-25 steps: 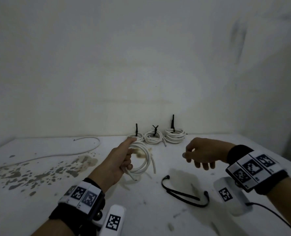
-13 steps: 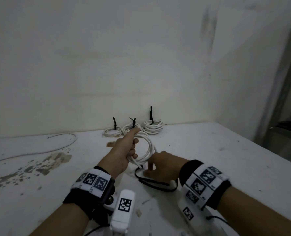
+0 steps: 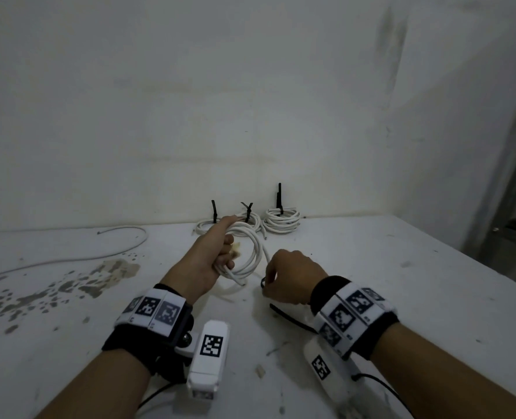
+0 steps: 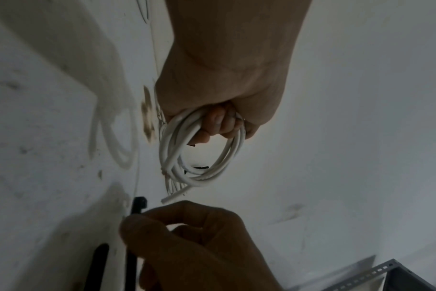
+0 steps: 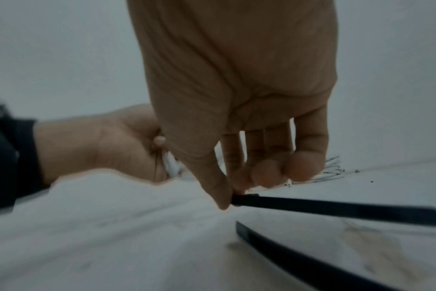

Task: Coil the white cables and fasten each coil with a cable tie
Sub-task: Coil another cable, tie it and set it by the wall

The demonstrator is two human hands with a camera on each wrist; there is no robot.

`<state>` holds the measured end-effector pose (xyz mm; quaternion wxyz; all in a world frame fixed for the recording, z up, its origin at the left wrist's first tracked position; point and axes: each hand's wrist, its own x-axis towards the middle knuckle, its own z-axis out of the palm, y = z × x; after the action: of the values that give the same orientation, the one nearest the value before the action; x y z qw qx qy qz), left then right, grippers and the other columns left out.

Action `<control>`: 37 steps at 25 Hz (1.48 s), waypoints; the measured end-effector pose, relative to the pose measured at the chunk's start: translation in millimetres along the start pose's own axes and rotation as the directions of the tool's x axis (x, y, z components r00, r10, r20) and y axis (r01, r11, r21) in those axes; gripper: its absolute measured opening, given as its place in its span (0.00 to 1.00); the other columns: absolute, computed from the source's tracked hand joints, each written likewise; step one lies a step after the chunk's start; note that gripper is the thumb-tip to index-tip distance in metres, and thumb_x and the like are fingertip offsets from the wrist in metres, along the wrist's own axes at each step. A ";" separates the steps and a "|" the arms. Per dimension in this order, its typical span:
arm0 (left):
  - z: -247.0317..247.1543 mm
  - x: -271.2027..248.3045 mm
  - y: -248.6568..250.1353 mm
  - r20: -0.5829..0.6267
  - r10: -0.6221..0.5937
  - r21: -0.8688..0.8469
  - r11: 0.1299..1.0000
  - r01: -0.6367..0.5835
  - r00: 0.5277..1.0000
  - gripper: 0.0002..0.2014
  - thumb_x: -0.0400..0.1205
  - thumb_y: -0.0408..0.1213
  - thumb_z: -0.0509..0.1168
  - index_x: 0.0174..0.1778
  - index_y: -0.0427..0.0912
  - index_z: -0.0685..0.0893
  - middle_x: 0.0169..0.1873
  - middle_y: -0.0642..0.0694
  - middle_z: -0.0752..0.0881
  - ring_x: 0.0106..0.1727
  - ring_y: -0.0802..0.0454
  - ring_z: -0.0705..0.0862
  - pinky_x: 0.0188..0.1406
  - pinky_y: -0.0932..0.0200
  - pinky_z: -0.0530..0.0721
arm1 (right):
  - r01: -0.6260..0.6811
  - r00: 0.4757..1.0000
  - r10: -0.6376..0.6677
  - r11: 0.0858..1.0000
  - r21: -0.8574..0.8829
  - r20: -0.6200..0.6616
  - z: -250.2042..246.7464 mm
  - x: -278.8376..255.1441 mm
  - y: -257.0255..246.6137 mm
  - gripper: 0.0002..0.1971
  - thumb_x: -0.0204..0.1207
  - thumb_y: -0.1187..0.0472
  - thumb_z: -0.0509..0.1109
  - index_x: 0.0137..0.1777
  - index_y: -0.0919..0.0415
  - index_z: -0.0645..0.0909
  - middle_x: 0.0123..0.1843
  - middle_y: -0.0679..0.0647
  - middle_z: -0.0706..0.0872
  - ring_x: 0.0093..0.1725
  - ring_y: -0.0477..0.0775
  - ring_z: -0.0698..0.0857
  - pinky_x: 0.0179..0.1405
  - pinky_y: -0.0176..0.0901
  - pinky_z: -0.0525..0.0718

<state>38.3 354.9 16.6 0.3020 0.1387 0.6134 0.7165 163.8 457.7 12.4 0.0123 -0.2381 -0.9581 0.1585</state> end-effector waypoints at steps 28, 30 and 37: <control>-62.1 -13.3 54.6 0.185 0.119 -0.204 0.976 -0.080 0.976 0.17 0.83 0.46 0.64 0.26 0.48 0.77 0.14 0.53 0.55 0.14 0.56 0.54 0.21 0.62 0.61 | 0.584 0.601 -0.378 0.809 0.063 -0.704 -28.1 41.4 -81.1 0.04 0.72 0.58 0.79 0.38 0.50 0.88 0.32 0.48 0.81 0.33 0.47 0.78 0.34 0.44 0.78; -67.2 -10.4 58.2 0.060 0.160 -0.191 0.971 -0.146 0.985 0.10 0.79 0.44 0.70 0.32 0.50 0.89 0.17 0.53 0.58 0.16 0.56 0.55 0.23 0.60 0.61 | 0.590 0.663 -0.386 0.797 0.131 -0.641 -32.7 40.1 -89.1 0.05 0.71 0.54 0.80 0.37 0.45 0.87 0.32 0.46 0.80 0.31 0.40 0.76 0.34 0.33 0.72; -70.9 -5.7 65.6 -0.122 0.236 -0.195 0.947 -0.257 0.964 0.12 0.79 0.43 0.70 0.30 0.49 0.79 0.18 0.54 0.59 0.15 0.57 0.57 0.19 0.61 0.61 | 0.664 0.690 -0.443 0.703 0.256 -0.573 -62.7 13.6 -110.0 0.09 0.75 0.54 0.78 0.37 0.53 0.83 0.41 0.46 0.90 0.39 0.45 0.88 0.41 0.42 0.87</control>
<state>-14.8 290.8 65.9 0.1926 0.1466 0.5263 0.8151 108.1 390.6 105.3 0.3464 0.0500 -0.8880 0.2984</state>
